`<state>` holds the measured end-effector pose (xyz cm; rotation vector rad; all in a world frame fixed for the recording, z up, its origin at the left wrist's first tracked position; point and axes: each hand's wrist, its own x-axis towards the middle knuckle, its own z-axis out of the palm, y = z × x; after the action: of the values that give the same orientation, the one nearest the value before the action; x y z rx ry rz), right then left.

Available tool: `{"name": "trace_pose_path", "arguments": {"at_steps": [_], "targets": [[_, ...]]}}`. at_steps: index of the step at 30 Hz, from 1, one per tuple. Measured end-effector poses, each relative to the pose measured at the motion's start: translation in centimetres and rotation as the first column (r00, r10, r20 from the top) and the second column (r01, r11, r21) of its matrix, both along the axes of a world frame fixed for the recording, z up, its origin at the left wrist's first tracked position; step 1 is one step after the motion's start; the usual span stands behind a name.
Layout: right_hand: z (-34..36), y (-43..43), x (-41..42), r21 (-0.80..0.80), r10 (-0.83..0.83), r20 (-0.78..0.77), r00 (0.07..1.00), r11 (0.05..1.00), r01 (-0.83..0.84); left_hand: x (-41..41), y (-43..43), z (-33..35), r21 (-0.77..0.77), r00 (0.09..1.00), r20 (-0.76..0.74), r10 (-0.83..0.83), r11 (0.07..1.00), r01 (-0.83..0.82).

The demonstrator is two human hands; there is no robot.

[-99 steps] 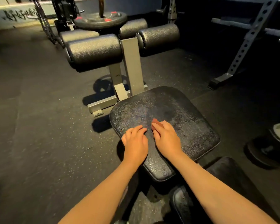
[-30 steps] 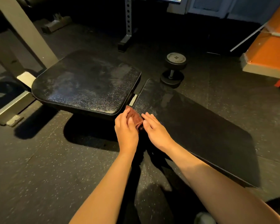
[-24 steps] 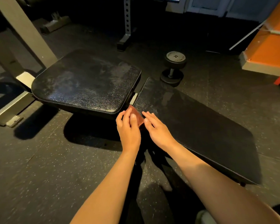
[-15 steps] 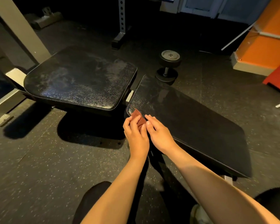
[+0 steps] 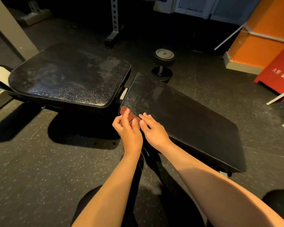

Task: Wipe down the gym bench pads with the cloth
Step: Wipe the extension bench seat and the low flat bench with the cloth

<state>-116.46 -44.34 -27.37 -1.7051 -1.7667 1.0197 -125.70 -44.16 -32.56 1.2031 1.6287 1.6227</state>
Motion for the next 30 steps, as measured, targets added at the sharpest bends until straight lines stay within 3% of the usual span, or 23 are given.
{"name": "trace_pose_path", "arguments": {"at_steps": [4,9,14,18,22,30], "targets": [[-0.6,0.0,2.1,0.041,0.047,-0.072,0.996,0.998,-0.044,2.1,-1.2,-0.8,-0.004,0.999,-0.029,-0.041,0.999,0.041],[-1.6,-0.4,3.7,0.141,0.142,-0.011,0.990,0.980,-0.140,1.8,-0.9,-0.8,-0.018,0.996,-0.089,0.025,0.999,-0.027],[-2.9,0.2,5.3,0.207,0.209,-0.010,0.978,0.957,-0.203,4.1,-0.2,-1.5,-0.058,0.991,0.004,0.133,0.990,-0.132],[-3.3,0.7,6.5,0.213,0.230,-0.087,0.969,0.955,-0.208,6.5,-1.1,-2.8,-0.010,0.995,0.020,0.100,0.995,-0.099],[-5.1,-0.2,10.0,0.268,0.237,0.077,0.968,0.931,-0.249,8.5,-2.3,-3.3,0.034,1.000,-0.012,0.022,0.999,-0.022],[-6.3,-0.6,12.5,0.296,0.217,0.048,0.975,0.929,-0.221,7.8,-2.0,-2.6,-0.019,0.993,-0.075,0.089,0.996,-0.090]]}}
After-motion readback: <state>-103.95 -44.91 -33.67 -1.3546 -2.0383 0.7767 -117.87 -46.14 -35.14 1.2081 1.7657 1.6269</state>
